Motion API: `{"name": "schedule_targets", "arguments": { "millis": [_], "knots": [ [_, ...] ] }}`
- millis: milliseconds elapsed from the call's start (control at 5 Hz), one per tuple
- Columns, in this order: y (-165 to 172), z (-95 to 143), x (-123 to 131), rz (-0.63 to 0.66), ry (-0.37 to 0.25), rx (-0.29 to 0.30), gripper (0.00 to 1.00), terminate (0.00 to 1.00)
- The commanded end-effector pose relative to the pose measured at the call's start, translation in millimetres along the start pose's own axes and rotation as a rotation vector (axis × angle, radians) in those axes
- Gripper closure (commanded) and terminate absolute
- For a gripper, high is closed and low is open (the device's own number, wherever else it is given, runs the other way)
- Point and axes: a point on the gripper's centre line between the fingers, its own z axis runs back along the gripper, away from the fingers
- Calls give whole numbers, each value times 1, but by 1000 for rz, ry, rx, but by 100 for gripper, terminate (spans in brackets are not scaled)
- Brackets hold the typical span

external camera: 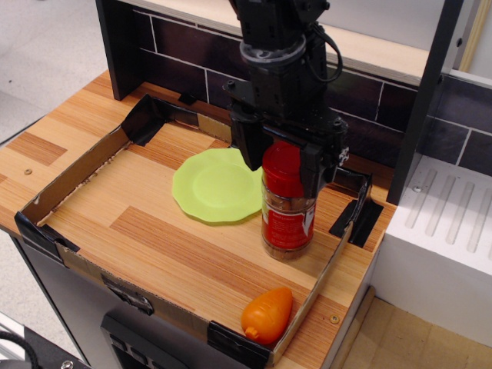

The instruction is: Topple basil bottle

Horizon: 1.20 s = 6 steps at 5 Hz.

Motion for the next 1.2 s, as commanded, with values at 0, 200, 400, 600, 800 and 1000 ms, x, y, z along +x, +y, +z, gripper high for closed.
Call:
{"name": "schedule_targets", "arguments": {
  "millis": [0,200,400,600,800,1000],
  "knots": [
    [4,20,9,-3,-70,-18,100,0],
    [9,17,3,-70,-108,-8,100,0],
    [18,17,-4,-158,-153,-45,100,0],
    [23,16,-5,-235,-180,-127,100,0],
    [27,15,-8,-282,-216,-172,100,0],
    [32,8,-18,-296,-179,-230,100,0]
  ]
}}
